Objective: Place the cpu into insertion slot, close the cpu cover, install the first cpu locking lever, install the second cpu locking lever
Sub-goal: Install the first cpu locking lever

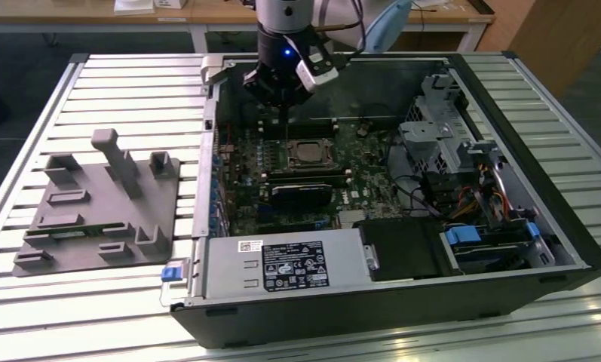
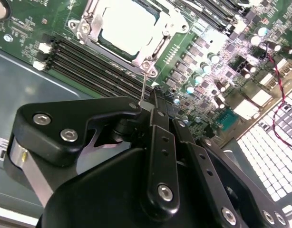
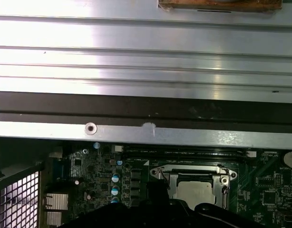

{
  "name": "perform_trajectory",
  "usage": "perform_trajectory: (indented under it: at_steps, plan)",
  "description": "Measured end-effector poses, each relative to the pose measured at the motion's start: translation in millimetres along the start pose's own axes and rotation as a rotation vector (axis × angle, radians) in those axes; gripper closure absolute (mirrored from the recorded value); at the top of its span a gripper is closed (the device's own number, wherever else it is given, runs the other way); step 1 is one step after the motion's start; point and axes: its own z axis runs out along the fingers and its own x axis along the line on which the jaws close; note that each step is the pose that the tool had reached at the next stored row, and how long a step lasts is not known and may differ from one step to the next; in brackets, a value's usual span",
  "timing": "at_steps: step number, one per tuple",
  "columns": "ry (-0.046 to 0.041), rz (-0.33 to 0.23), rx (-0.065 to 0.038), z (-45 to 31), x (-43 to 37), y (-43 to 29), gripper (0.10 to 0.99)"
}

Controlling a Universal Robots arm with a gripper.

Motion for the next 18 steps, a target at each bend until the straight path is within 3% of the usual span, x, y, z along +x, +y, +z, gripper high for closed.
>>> perform_trajectory:
  at_steps: [6,11,13,15,16,18]
  plan:
    - [-0.0001,0.000,-0.001,0.4,-5.3,-0.2,0.980]
    - [-0.0003,0.000,-0.012,0.8,-9.1,-0.2,0.980]
    - [-0.0005,0.000,-0.023,1.1,-9.4,-0.2,0.980]
    - [-0.0026,0.000,-0.047,1.3,-9.4,-0.6,0.980]
    - [-0.0042,0.000,-0.054,1.6,-9.4,-0.9,0.980]
    - [-0.0086,0.000,-0.055,2.5,-9.4,-0.9,0.980]
